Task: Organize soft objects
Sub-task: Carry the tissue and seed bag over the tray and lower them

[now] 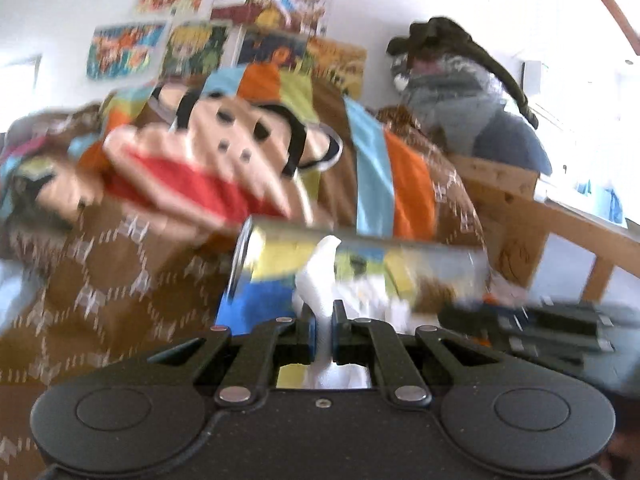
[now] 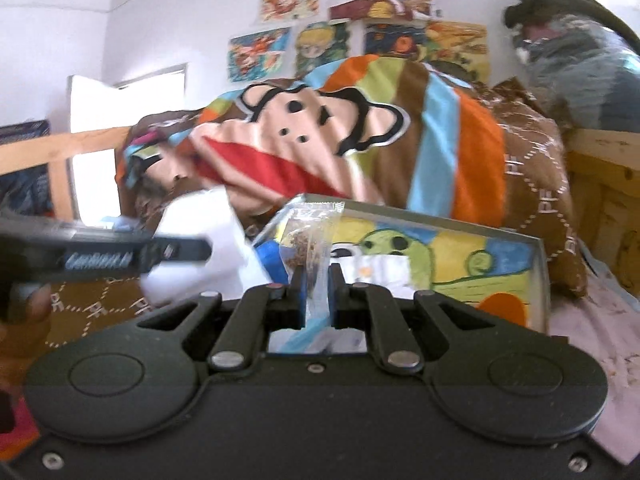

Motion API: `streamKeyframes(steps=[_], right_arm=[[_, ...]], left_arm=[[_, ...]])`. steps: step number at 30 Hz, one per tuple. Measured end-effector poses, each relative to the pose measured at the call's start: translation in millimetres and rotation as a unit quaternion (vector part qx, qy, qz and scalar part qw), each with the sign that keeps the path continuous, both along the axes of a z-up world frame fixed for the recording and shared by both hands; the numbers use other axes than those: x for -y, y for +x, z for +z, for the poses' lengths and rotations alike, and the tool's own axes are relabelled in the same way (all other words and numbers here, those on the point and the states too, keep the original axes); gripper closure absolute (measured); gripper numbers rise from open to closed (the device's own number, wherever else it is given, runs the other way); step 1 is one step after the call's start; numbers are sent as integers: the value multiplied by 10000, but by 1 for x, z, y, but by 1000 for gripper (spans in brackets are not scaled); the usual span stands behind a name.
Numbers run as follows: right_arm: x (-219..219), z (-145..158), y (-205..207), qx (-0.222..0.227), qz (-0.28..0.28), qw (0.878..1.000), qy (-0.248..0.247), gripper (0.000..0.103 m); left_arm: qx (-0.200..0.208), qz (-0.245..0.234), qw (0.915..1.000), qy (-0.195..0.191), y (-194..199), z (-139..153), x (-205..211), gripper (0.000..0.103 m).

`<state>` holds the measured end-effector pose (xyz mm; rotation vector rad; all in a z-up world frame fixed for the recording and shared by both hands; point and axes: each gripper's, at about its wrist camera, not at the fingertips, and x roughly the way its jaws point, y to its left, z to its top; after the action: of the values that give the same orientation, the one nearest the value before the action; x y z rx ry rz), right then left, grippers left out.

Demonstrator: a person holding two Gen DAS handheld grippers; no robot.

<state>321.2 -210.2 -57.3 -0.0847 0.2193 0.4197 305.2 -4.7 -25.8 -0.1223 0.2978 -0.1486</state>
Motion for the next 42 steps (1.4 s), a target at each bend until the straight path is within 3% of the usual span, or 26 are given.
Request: streamKeyframes(steps=[4, 9, 18, 28, 42], right_arm=[[11, -11, 16, -289, -130, 9995, 46, 98], [4, -35, 38, -705, -216, 9972, 80, 98], [1, -71, 61, -1133, -426, 9926, 75, 98], [-5, -81, 65, -1242, -420, 9914, -35, 98], [1, -64, 55, -1020, -482, 9936, 4, 96]], left_arm=[[85, 228, 9995, 184, 27, 2, 14, 96], [-326, 692, 9969, 169, 52, -18, 10, 96], [-898, 859, 9918, 290, 66, -63, -1, 96], [-1178, 710, 9893, 494, 72, -79, 5, 94], [-1109, 667, 9905, 472, 69, -59, 5, 75]])
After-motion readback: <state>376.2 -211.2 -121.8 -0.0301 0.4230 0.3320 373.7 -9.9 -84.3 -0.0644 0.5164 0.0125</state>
